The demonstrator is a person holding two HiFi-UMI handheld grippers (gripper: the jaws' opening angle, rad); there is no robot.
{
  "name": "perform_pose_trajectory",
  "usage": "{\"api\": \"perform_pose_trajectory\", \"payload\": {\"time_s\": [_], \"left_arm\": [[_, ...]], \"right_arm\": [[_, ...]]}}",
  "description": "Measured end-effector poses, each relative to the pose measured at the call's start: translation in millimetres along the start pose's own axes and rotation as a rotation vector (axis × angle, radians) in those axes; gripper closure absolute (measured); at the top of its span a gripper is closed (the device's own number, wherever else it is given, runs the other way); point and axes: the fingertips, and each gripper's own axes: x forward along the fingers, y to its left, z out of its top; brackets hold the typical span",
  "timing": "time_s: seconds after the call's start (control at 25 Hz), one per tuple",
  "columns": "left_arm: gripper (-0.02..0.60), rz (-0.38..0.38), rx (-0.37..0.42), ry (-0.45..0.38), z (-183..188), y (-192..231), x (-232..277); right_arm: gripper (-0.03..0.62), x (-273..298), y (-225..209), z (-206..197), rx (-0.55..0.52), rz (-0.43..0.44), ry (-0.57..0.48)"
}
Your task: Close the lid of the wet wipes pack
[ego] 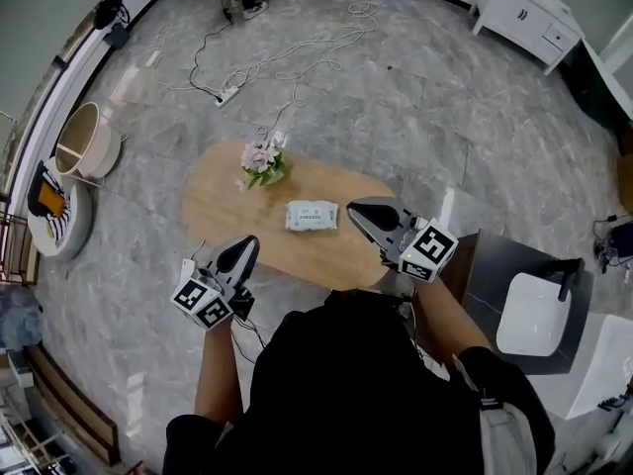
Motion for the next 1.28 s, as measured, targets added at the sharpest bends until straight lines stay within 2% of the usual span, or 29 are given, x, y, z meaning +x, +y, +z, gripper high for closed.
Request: {"api": "perform_pose_trajectory", "payload": {"time_s": [0.24,0.4,0.68,0.88,1.0,1.12,1.28], "left_arm": [[0.565,-0.06,0.005,-0.02,-5.3,-20.2,-42.5],[0.565,-0.067,0.01,-0.023,-13.1,-32.1,-83.9],[0.565,-0.077,-0.043,-0.023,-68.4,-53.8,-154.5],[0.565,-0.082,-0.101,-0.021,-94.6,-73.5,-178.4],[0.565,-0.088,-0.083,-0.01,-99.6,-95.0,-184.4],[0.565,-0.085,-0.055,-0.033,-94.9,-117.3,-190.7],[0.565,-0.069,-0.016,-0.04,-93.4,-160.4,-202.2]], "right_arm": [[0.583,-12.8,56.4,12.0,-0.002,-0.015,-0.027],[0.583,-16.9,100.6,11.8,0.014,-0.043,-0.049],[0.583,-41.5,184.4,-9.8,0.029,-0.039,-0.041],[0.583,-57.3,226.7,-26.8,0.046,-0.013,-0.011],[0.583,-67.2,243.4,-26.2,0.045,0.007,-0.028],[0.583,-79.6,261.1,-22.1,0.037,0.038,-0.052],[0.583,-113.6,292.0,-21.6,0.044,0.066,-0.076]]}}
